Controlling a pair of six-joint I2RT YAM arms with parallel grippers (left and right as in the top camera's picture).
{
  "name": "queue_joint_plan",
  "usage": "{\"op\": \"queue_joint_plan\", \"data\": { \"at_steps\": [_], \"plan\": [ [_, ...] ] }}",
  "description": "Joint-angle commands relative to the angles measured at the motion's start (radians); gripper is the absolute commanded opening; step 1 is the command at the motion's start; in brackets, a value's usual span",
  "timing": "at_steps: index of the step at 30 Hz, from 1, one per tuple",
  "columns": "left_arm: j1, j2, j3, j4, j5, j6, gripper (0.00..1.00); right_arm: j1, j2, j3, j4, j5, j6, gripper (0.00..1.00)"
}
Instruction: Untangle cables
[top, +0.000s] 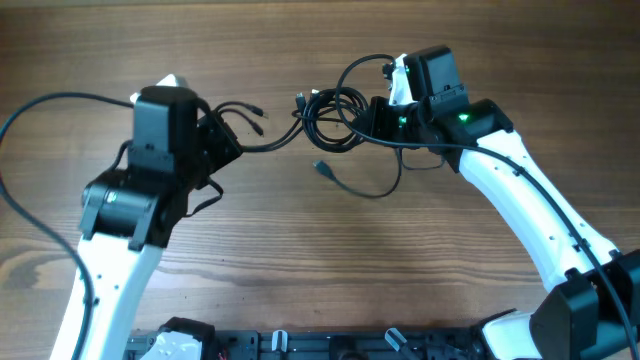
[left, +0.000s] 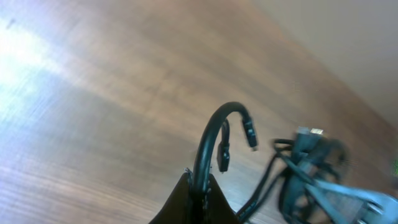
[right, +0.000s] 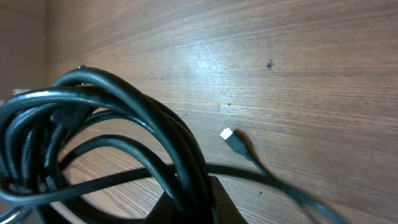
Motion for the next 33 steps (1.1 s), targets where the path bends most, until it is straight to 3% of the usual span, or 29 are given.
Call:
{"op": "queue_joint_plan", "data": {
  "at_steps": [1, 3, 8, 10, 14, 16, 18, 21, 25, 28, 33],
  "plan": [
    [0.01, 0.089, 0.014, -0.097, -0.085, -0.132, 0.04, -0.042, -0.002, -0.003, 0.068, -0.094, -0.009, 0.05],
    [0.01, 0.146, 0.014, -0.14, -0.044, -0.131, 0.04, -0.062, -0.002, -0.003, 0.1, -0.171, -0.01, 0.04],
    [0.009, 0.28, 0.014, -0.167, 0.185, -0.047, 0.18, -0.1, -0.002, -0.003, 0.24, -0.382, -0.006, 0.04],
    [0.009, 0.301, 0.014, -0.159, 0.256, 0.03, 0.33, -0.108, -0.002, -0.003, 0.283, -0.423, 0.024, 0.04],
    [0.01, 0.304, 0.014, -0.156, 0.305, 0.182, 0.74, -0.109, -0.002, -0.003, 0.286, -0.423, 0.043, 0.04],
    [0.01, 0.304, 0.014, -0.158, 0.314, 0.264, 0.81, -0.109, -0.002, -0.003, 0.283, -0.422, 0.04, 0.04],
    [0.011, 0.303, 0.014, -0.151, 0.31, 0.327, 0.8, -0.109, -0.002, -0.003, 0.283, -0.421, 0.038, 0.04],
    [0.035, 0.296, 0.014, -0.085, 0.321, 0.334, 0.7, -0.109, -0.002, -0.003, 0.27, -0.41, 0.017, 0.04],
    [0.047, 0.259, 0.015, 0.081, 0.435, 0.356, 0.7, -0.109, -0.002, -0.003, 0.253, -0.404, 0.017, 0.04],
    [0.021, 0.267, 0.014, 0.176, 0.442, 0.377, 0.67, -0.109, -0.002, -0.003, 0.249, -0.415, 0.017, 0.04],
    [-0.033, 0.315, 0.014, 0.202, 0.441, 0.478, 0.67, -0.109, -0.002, -0.003, 0.241, -0.488, -0.02, 0.04]
  ]
}}
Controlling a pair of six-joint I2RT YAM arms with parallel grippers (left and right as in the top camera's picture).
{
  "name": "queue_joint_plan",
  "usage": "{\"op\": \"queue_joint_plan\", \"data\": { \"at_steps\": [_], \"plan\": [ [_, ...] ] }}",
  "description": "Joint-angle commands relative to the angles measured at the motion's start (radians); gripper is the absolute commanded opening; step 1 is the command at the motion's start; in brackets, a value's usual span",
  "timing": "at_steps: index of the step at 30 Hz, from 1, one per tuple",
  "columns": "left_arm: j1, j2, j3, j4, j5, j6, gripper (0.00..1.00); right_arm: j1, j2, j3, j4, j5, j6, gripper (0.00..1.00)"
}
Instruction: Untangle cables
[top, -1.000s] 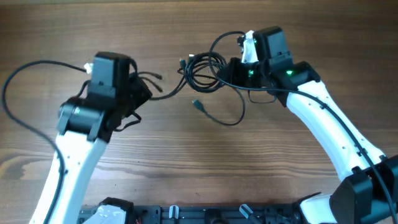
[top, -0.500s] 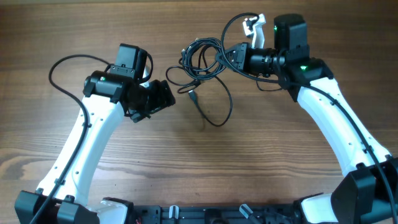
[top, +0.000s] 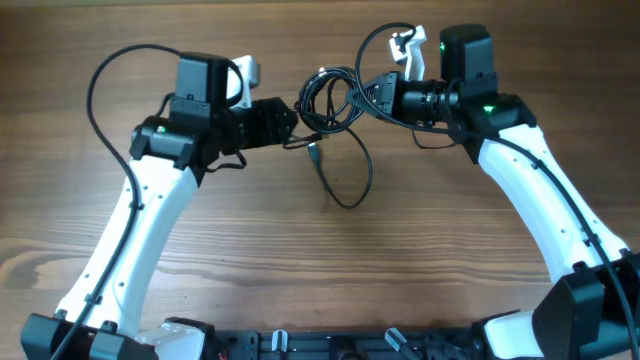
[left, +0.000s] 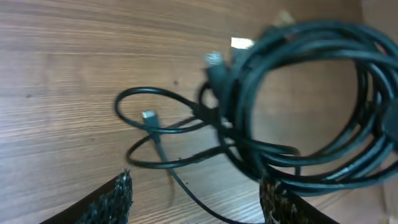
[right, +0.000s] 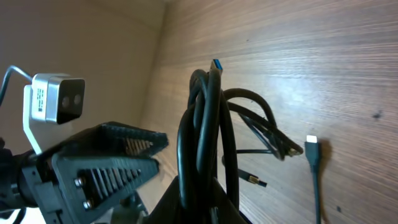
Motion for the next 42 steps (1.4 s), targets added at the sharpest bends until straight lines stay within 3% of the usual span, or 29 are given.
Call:
{"op": "queue_joint_plan", "data": {
  "at_steps": [1, 4, 13, 17, 23, 27, 30, 34, 36, 39, 42],
  "plan": [
    [-0.034, 0.043, 0.008, 0.017, 0.022, 0.102, 0.66, 0.0, -0.002, 0.002, -0.016, -0.099, -0.058, 0.04],
    [-0.033, 0.069, 0.008, 0.073, 0.022, 0.101, 0.63, 0.0, -0.002, 0.002, -0.078, -0.099, -0.105, 0.04],
    [-0.036, 0.139, 0.008, 0.181, 0.029, 0.102, 0.68, 0.0, -0.002, 0.002, -0.158, -0.171, -0.209, 0.04],
    [-0.036, 0.181, 0.008, 0.178, 0.163, 0.145, 0.66, 0.0, -0.002, 0.002, -0.151, -0.171, -0.208, 0.04],
    [-0.036, 0.22, 0.008, 0.172, 0.173, 0.154, 0.63, 0.0, -0.002, 0.002, -0.152, -0.2, -0.209, 0.04],
    [-0.036, 0.221, 0.008, 0.172, 0.282, 0.221, 0.61, 0.0, -0.002, 0.002, -0.151, -0.208, -0.209, 0.04],
    [-0.036, 0.223, 0.008, 0.168, 0.282, 0.229, 0.44, 0.0, -0.002, 0.002, -0.149, -0.235, -0.209, 0.04],
    [-0.033, 0.223, 0.008, 0.183, 0.172, 0.175, 0.04, 0.0, -0.002, 0.002, -0.156, -0.264, -0.209, 0.04],
    [-0.021, 0.223, 0.008, 0.19, 0.038, 0.046, 0.04, -0.002, -0.002, 0.002, -0.171, -0.251, -0.21, 0.04],
    [0.024, 0.202, 0.01, 0.199, 0.01, -0.009, 0.04, -0.009, -0.002, 0.002, -0.224, -0.151, -0.226, 0.04],
    [0.06, 0.15, 0.018, 0.197, 0.01, -0.009, 0.04, -0.01, -0.002, 0.002, -0.319, 0.183, -0.222, 0.04]
  ]
}}
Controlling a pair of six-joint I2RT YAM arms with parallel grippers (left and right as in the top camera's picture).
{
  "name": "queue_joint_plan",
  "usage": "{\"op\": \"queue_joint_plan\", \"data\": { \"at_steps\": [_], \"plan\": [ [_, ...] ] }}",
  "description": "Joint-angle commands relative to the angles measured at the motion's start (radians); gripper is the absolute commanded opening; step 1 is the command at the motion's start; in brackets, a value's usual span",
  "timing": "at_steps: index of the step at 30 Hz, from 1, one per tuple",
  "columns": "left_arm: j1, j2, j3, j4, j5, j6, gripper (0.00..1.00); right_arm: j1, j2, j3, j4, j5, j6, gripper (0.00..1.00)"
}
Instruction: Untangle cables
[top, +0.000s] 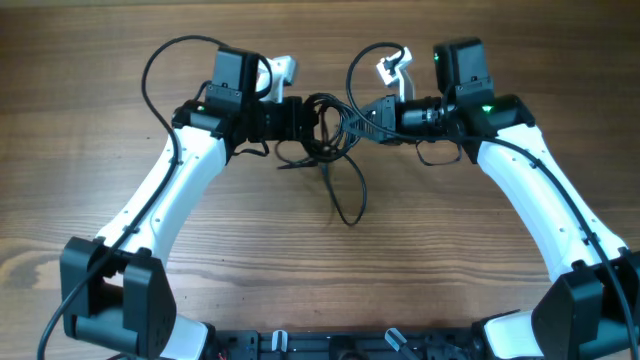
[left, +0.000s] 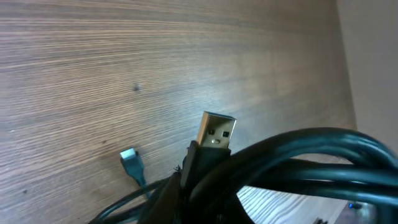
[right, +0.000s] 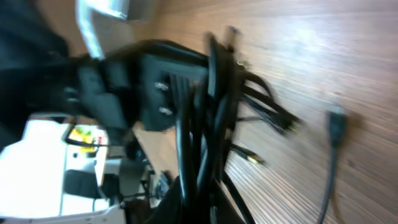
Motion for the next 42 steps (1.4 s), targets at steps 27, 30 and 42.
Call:
{"op": "queue_joint_plan", "data": {
  "at_steps": [27, 30, 42],
  "plan": [
    [0.071, -0.229, 0.02, -0.108, -0.238, -0.6, 0.04, 0.149, -0.003, 0.188, -0.037, 0.323, 0.309, 0.42],
    [0.065, -0.229, 0.02, -0.107, -0.227, -0.617, 0.04, 0.176, 0.033, 0.188, 0.048, 0.307, 0.382, 0.3],
    [0.065, -0.221, 0.019, -0.054, -0.12, -0.557, 0.04, 0.21, 0.156, 0.188, 0.22, 0.137, 0.473, 0.36]
  ]
}}
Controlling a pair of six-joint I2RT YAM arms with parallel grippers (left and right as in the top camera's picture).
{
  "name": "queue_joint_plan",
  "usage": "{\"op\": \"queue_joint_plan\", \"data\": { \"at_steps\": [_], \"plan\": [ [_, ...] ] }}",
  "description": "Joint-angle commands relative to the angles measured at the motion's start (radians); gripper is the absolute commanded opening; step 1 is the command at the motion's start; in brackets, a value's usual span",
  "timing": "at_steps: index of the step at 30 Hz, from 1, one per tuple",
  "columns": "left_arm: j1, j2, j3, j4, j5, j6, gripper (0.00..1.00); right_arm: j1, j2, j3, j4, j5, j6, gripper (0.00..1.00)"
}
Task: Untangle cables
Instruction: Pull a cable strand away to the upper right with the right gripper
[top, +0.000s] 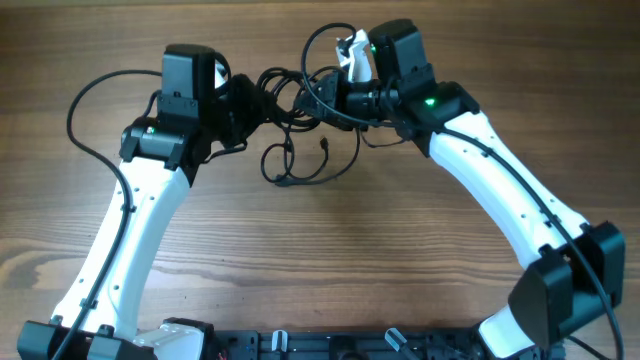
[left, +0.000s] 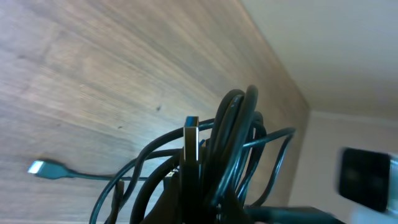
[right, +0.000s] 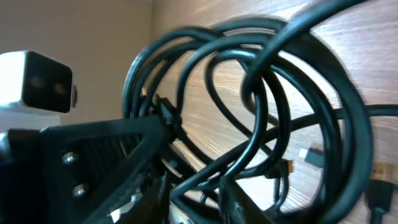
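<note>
A tangle of black cables hangs between both grippers at the far middle of the table. My left gripper is shut on the coil; in its wrist view the jaws pinch several strands beside a USB plug. From the right, my right gripper reaches into the same coil. Its fingers stand apart with strands running through the gap, so it is open. Loose ends droop to the table in a loop. A small connector lies on the wood.
The wooden table stretches toward me under the arms. A black rail runs along the front edge. The left arm's own supply lead arcs at the left. A wall rises behind the table's far edge.
Both grippers and the coil have shifted left. The long strand that hung toward the table's middle now lies as a short loop under the coil. The right fingers, shut before, stand parted.
First the left gripper pinched a thin cable end at the left while the right held the coil, a strand stretched between. Then the left stood open beside the raised coil. Then it was shut on the coil too. Now the coil sits further left, right fingers apart.
</note>
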Motion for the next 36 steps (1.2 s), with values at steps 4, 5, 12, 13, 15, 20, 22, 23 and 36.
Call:
{"op": "queue_joint_plan", "data": {
  "at_steps": [4, 5, 12, 13, 15, 20, 22, 23, 36],
  "plan": [
    [-0.003, 0.003, 0.018, 0.021, 0.066, 0.028, 0.04, 0.003, 0.042, 0.014, 0.045, -0.091, 0.037, 0.4],
    [-0.003, 0.004, 0.018, 0.021, 0.069, 0.028, 0.04, 0.003, 0.046, 0.014, 0.046, -0.091, 0.042, 0.4],
    [-0.033, 0.008, 0.018, 0.037, 0.072, 0.029, 0.04, 0.004, 0.048, 0.014, 0.124, -0.118, 0.085, 0.38],
    [-0.036, 0.008, 0.018, 0.043, 0.073, 0.029, 0.04, 0.006, 0.048, 0.014, 0.115, -0.118, 0.082, 0.37],
    [-0.036, 0.008, 0.018, 0.054, 0.072, 0.029, 0.04, 0.011, 0.048, 0.014, 0.093, -0.117, 0.07, 0.37],
    [-0.035, 0.008, 0.018, 0.055, 0.057, 0.055, 0.04, 0.003, 0.048, 0.014, 0.045, -0.117, 0.048, 0.39],
    [-0.035, 0.008, 0.018, 0.056, 0.057, 0.055, 0.04, 0.004, 0.048, 0.014, 0.038, -0.122, 0.045, 0.41],
    [-0.035, 0.008, 0.018, 0.059, 0.057, 0.055, 0.04, 0.008, 0.048, 0.014, 0.037, -0.13, 0.045, 0.42],
    [-0.042, 0.008, 0.018, 0.097, 0.119, 0.05, 0.04, 0.042, 0.079, 0.013, 0.037, -0.062, 0.054, 0.32]
  ]
}}
